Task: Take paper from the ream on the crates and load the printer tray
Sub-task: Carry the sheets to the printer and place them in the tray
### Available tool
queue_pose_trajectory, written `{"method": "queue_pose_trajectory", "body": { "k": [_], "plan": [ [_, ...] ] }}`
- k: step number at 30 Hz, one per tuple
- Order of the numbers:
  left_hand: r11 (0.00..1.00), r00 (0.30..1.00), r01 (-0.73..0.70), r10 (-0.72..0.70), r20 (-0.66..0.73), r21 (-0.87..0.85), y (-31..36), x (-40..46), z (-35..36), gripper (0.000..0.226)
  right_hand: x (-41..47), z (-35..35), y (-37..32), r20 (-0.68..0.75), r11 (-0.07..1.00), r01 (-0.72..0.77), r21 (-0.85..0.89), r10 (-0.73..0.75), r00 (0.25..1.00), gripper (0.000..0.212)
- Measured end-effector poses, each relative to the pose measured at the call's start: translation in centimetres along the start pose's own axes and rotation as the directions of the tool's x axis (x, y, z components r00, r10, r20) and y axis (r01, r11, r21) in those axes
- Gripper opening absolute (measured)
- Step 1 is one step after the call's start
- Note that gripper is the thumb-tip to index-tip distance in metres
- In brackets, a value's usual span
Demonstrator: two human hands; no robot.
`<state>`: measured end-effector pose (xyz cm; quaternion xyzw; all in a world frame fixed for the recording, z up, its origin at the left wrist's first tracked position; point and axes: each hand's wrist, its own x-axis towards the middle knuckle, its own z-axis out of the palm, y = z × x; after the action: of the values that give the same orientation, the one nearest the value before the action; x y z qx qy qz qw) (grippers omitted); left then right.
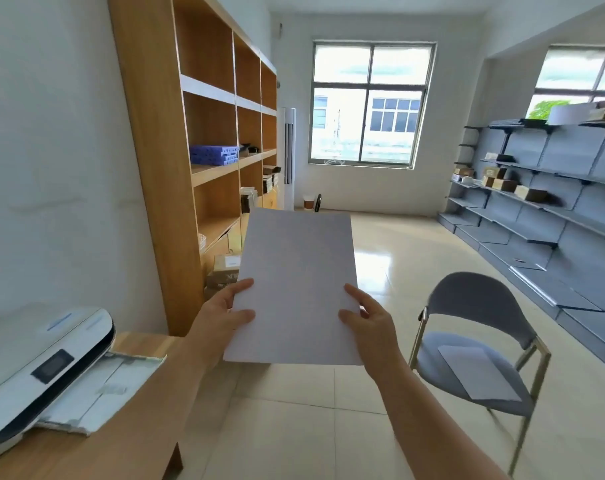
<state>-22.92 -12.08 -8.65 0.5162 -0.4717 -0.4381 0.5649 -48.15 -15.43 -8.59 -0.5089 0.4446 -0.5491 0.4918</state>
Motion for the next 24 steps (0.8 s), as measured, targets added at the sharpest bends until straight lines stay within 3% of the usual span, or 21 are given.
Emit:
{"method": "queue_pose_trajectory", "body": {
  "k": [12, 19, 24],
  "plan": [
    [1.000, 0.997, -0.004, 0.002, -0.078, -0.017, -2.5, 17.8, -0.3, 0.048, 19.4, 3.9, 3.5, 0.065, 0.999, -0.027, -0.038, 0.030, 0.997, 0.045],
    [0.995, 0.990, 0.009, -0.023, -0.137, -0.103, -4.6, 28.6, -7.1, 0.046, 30.8, 12.8, 4.9, 0.121, 0.992, -0.026, -0.127, 0.041, 0.992, 0.046],
    [0.997, 0.958, -0.005, -0.019, -0.287, -0.082, -4.7, 32.2, -13.8, 0.046, 37.0, 21.9, 6.6, 0.250, 0.989, -0.021, -0.144, 0.057, 0.967, 0.049]
  ]
}}
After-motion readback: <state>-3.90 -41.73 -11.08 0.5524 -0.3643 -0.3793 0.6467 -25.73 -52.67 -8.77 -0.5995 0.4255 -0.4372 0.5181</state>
